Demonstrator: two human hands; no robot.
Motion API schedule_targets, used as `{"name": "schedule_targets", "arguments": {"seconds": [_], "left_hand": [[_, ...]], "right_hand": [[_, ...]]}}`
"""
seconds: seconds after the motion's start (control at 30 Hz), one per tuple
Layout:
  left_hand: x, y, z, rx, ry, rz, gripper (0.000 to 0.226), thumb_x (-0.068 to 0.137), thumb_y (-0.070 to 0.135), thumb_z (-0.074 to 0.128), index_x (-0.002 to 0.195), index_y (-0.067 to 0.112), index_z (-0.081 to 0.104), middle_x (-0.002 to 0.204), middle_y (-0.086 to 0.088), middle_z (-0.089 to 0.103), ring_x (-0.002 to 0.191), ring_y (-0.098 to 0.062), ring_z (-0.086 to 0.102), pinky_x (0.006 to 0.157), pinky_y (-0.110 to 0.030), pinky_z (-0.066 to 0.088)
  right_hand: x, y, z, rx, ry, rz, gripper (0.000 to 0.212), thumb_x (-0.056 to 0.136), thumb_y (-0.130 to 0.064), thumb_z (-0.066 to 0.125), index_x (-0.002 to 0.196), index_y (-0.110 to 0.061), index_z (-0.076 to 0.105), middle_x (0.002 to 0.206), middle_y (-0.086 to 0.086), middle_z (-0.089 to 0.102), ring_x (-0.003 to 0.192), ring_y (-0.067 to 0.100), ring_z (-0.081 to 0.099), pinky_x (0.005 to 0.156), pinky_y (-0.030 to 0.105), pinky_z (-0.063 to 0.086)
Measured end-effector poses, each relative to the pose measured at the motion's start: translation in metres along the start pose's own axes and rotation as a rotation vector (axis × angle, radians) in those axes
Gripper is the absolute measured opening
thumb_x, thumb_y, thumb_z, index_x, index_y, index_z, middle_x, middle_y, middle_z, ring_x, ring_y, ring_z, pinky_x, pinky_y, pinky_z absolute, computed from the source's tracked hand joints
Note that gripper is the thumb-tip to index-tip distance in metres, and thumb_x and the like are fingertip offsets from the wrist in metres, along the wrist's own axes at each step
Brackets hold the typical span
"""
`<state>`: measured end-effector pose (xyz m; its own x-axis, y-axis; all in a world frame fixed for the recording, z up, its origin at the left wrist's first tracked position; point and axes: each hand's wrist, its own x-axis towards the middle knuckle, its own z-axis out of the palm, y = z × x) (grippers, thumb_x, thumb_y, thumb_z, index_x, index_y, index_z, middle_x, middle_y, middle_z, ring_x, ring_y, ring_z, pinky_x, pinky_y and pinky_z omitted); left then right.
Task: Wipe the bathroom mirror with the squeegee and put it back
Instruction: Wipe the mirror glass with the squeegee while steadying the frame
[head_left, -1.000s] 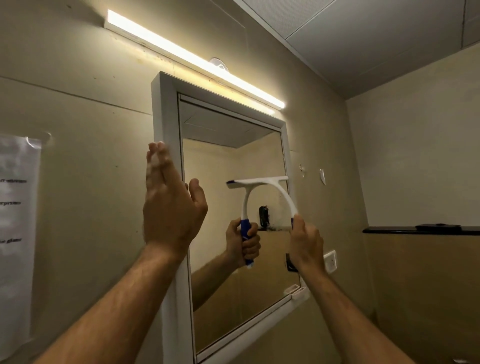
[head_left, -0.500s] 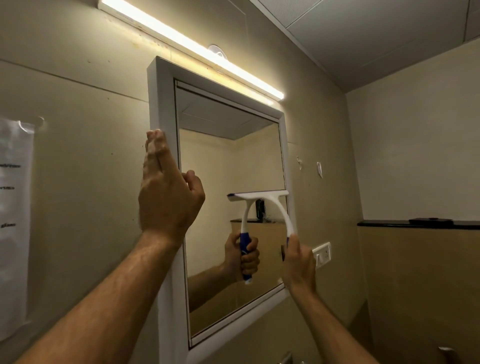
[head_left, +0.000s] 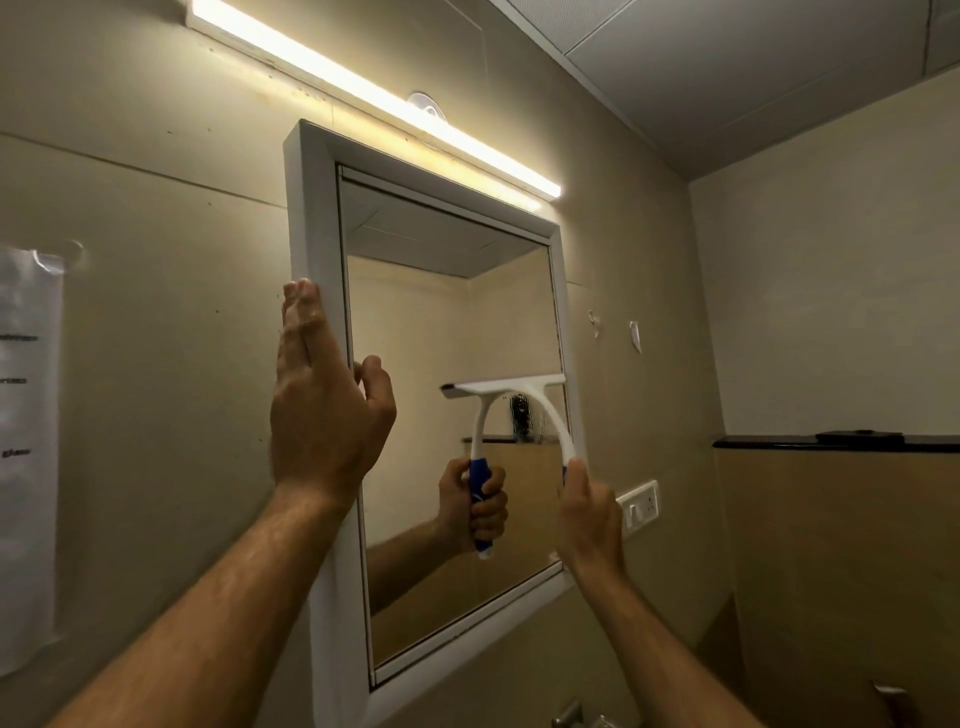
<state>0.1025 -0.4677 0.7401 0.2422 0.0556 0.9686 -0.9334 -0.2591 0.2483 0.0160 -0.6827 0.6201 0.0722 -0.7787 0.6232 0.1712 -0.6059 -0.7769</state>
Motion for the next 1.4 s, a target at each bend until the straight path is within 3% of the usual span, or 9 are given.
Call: {"name": "schedule_targets", "arguments": {"seconds": [0.1, 0.17, 0.4, 0.6, 0.73, 0.9, 1.03, 1.4], "left_hand": [[0.0, -0.011, 0.004, -0.016, 0.007, 0.027, 0.079, 0.098, 0.024, 0.053, 0.16, 0.014, 0.006, 0.167, -0.006, 0.009, 0.154, -0.026, 0.016, 0.119, -0.035, 0.022], [-0.006, -0.011, 0.006, 0.002, 0.004, 0.032, 0.08, 0.098, 0.024, 0.054, 0.16, 0.014, 0.006, 0.167, -0.005, 0.008, 0.154, -0.025, 0.014, 0.118, -0.032, 0.021], [-0.015, -0.011, 0.003, 0.013, -0.007, 0.035, 0.078, 0.096, 0.03, 0.047, 0.16, 0.015, 0.005, 0.167, -0.005, 0.008, 0.153, -0.025, 0.016, 0.114, -0.032, 0.024], [-0.022, -0.013, 0.004, 0.022, -0.009, 0.014, 0.079, 0.097, 0.021, 0.053, 0.16, 0.014, 0.006, 0.167, -0.005, 0.01, 0.153, -0.024, 0.017, 0.114, -0.029, 0.021], [-0.023, -0.012, 0.004, 0.035, -0.004, 0.01, 0.079, 0.097, 0.021, 0.053, 0.16, 0.013, 0.006, 0.167, -0.007, 0.011, 0.153, -0.025, 0.017, 0.114, -0.03, 0.023], [-0.023, -0.013, 0.005, 0.039, -0.004, 0.015, 0.078, 0.097, 0.02, 0.052, 0.16, 0.013, 0.007, 0.167, -0.007, 0.011, 0.153, -0.025, 0.018, 0.114, -0.029, 0.021], [-0.024, -0.015, 0.006, 0.046, -0.003, 0.023, 0.078, 0.097, 0.019, 0.052, 0.16, 0.013, 0.006, 0.167, -0.007, 0.01, 0.154, -0.025, 0.016, 0.116, -0.03, 0.021], [-0.036, -0.021, 0.008, 0.048, 0.019, 0.028, 0.077, 0.097, 0.019, 0.051, 0.16, 0.012, 0.006, 0.167, -0.009, 0.012, 0.153, -0.025, 0.018, 0.118, -0.031, 0.022]], "right_hand": [[-0.014, 0.017, -0.003, -0.003, -0.003, 0.001, 0.047, 0.092, -0.054, 0.026, 0.073, -0.021, 0.054, 0.055, -0.003, 0.046, 0.042, 0.007, 0.043, 0.035, 0.019, 0.032], [-0.011, 0.01, -0.003, 0.029, 0.009, 0.004, 0.047, 0.094, -0.054, 0.029, 0.071, -0.021, 0.054, 0.052, -0.004, 0.045, 0.039, 0.003, 0.04, 0.034, 0.017, 0.031], [0.012, -0.036, 0.007, 0.06, 0.03, -0.056, 0.048, 0.091, -0.056, 0.029, 0.062, -0.023, 0.05, 0.041, -0.008, 0.043, 0.033, -0.003, 0.041, 0.029, 0.008, 0.022], [-0.022, 0.02, -0.004, 0.026, -0.01, 0.021, 0.047, 0.095, -0.05, 0.031, 0.07, -0.019, 0.055, 0.051, -0.003, 0.045, 0.039, 0.006, 0.041, 0.035, 0.021, 0.031], [-0.04, 0.041, -0.02, -0.028, -0.022, 0.041, 0.047, 0.096, -0.051, 0.03, 0.073, -0.02, 0.057, 0.055, -0.001, 0.054, 0.039, 0.002, 0.048, 0.034, 0.015, 0.034], [-0.015, 0.001, -0.017, 0.026, -0.006, -0.016, 0.046, 0.094, -0.052, 0.032, 0.068, -0.022, 0.054, 0.051, -0.007, 0.045, 0.037, -0.003, 0.046, 0.031, 0.009, 0.028], [-0.007, -0.016, -0.01, 0.022, -0.047, -0.002, 0.048, 0.092, -0.055, 0.031, 0.064, -0.023, 0.052, 0.046, -0.009, 0.042, 0.033, -0.002, 0.04, 0.032, 0.013, 0.028], [-0.067, 0.056, -0.024, 0.007, -0.077, 0.058, 0.044, 0.095, -0.051, 0.033, 0.076, -0.02, 0.058, 0.057, -0.002, 0.05, 0.041, -0.002, 0.047, 0.035, 0.01, 0.032]]}}
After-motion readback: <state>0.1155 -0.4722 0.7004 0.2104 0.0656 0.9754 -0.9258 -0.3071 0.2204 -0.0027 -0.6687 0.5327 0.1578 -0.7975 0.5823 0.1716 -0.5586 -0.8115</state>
